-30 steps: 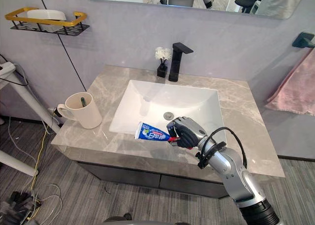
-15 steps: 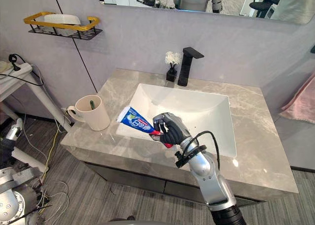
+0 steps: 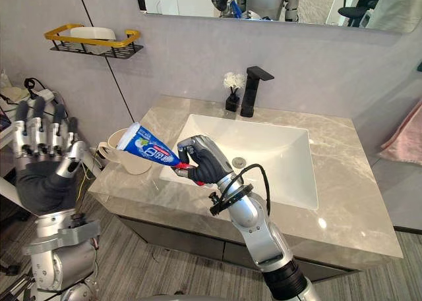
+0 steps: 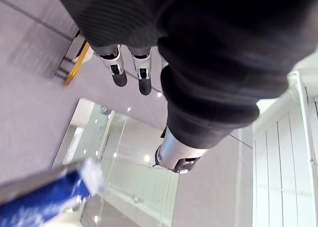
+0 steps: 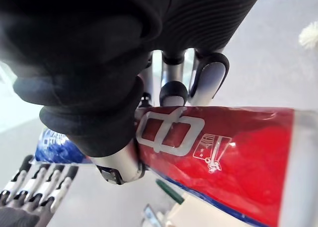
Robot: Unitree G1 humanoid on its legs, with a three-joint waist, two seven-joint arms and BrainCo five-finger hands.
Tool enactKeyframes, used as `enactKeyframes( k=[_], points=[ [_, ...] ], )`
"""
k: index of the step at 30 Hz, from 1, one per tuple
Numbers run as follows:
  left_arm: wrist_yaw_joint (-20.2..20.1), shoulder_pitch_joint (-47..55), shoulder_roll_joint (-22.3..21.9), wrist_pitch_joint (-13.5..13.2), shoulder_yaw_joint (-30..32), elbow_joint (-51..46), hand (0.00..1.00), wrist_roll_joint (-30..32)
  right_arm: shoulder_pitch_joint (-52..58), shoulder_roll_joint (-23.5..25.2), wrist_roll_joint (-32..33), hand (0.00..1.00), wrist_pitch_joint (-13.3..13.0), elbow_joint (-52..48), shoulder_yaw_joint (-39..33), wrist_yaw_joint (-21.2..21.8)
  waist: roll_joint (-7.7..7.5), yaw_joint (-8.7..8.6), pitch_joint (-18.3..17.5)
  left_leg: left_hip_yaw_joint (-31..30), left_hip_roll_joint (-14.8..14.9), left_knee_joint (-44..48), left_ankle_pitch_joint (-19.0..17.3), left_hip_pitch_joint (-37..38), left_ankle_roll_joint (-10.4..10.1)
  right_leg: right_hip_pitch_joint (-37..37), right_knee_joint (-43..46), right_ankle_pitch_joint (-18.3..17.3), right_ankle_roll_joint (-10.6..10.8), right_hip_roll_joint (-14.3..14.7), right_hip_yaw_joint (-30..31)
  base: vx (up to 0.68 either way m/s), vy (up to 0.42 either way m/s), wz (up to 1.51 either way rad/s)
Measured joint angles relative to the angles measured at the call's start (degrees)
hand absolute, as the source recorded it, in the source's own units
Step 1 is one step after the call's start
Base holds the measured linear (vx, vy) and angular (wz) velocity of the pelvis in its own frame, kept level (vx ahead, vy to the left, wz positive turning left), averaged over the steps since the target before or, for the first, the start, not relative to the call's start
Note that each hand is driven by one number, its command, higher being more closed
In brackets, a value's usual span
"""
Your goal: Organize washtable
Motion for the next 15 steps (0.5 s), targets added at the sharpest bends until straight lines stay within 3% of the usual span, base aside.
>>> enactKeyframes(
  k=[4,15],
  points=[
    [-0.68,-3.58,1.62,1.05,-6.41,0.8,0.0,-3.16,-2.94,1.02,-0.12,1.0,0.26,0.45,2.34,-1.16,0.13,-0.05,-0.04,0.06,0.09,-2.63,2.12,0.69,-0.06,-0.74,-0.01,-0.04,-0.02,0.1,-0.07,-0.09,-0.021,0.03],
    [0.16,-5.33,3.32,1.55,-13.34,5.33,0.0,-5.32,-5.18,1.53,-1.1,1.0,0.27,1.21,4.0,-3.32,0.17,-0.04,-0.94,0.27,0.2,-3.07,2.55,1.03,-0.12,-0.81,-0.28,0.05,0.04,0.23,0.3,-0.02,-0.007,-0.02]
  ],
)
